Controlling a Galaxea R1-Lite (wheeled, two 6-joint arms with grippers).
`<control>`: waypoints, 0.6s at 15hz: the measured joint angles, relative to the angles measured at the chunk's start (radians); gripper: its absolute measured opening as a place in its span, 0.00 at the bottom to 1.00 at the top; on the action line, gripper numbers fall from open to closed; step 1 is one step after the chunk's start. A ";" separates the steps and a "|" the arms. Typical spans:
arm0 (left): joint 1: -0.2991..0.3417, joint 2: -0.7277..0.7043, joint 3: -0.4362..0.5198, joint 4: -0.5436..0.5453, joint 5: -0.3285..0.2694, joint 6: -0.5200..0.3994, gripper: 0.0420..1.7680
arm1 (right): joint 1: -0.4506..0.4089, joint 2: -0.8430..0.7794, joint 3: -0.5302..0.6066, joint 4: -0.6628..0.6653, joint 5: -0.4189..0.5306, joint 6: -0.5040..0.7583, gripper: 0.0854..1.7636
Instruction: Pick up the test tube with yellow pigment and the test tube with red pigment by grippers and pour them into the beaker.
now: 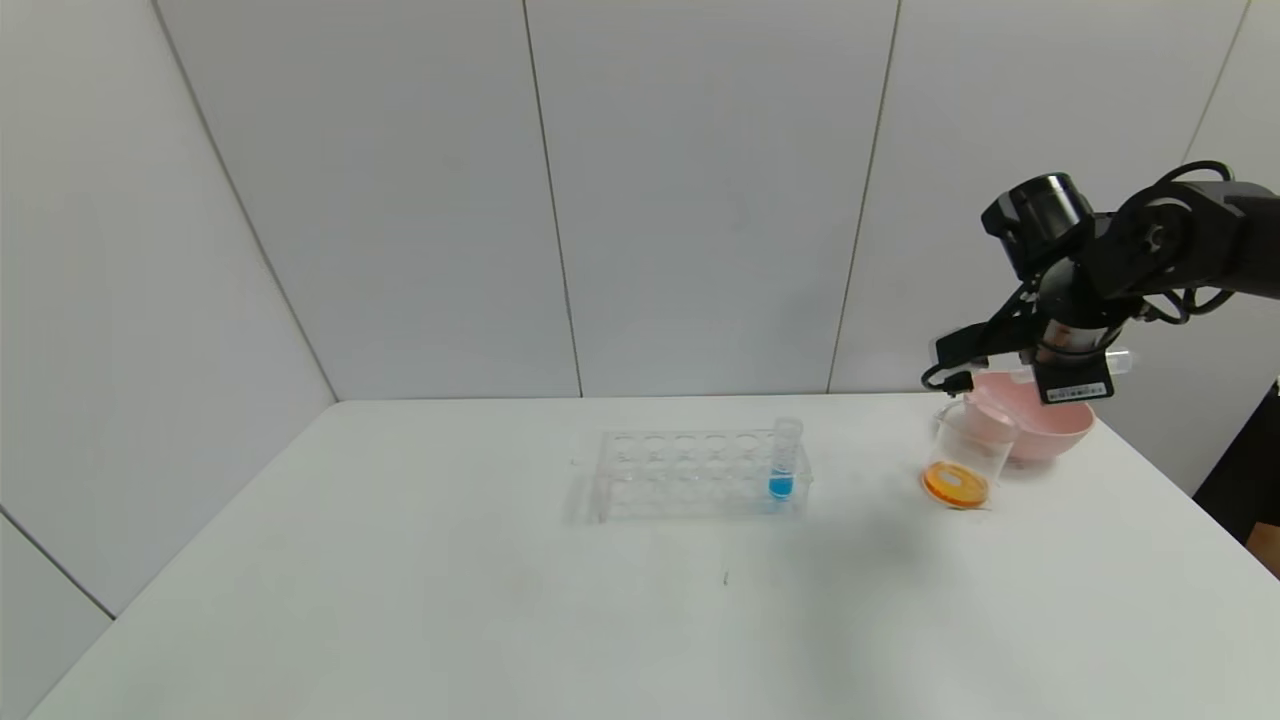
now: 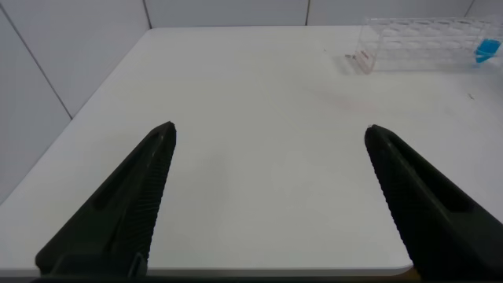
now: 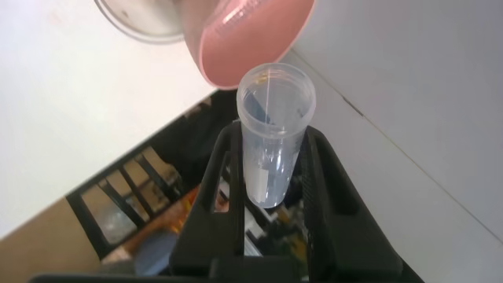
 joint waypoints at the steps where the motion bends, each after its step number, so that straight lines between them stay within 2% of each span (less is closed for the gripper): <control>1: 0.000 0.000 0.000 0.000 0.000 0.000 0.97 | -0.017 -0.006 0.001 0.004 0.068 0.035 0.24; 4: 0.000 0.000 0.000 0.000 0.000 0.000 0.97 | -0.100 -0.034 0.010 0.007 0.314 0.140 0.24; 7: 0.000 0.000 0.000 0.000 0.000 0.000 0.97 | -0.178 -0.060 0.024 0.001 0.670 0.367 0.24; 9: 0.000 0.000 0.000 0.000 0.000 0.000 0.97 | -0.248 -0.093 0.038 -0.001 0.799 0.510 0.24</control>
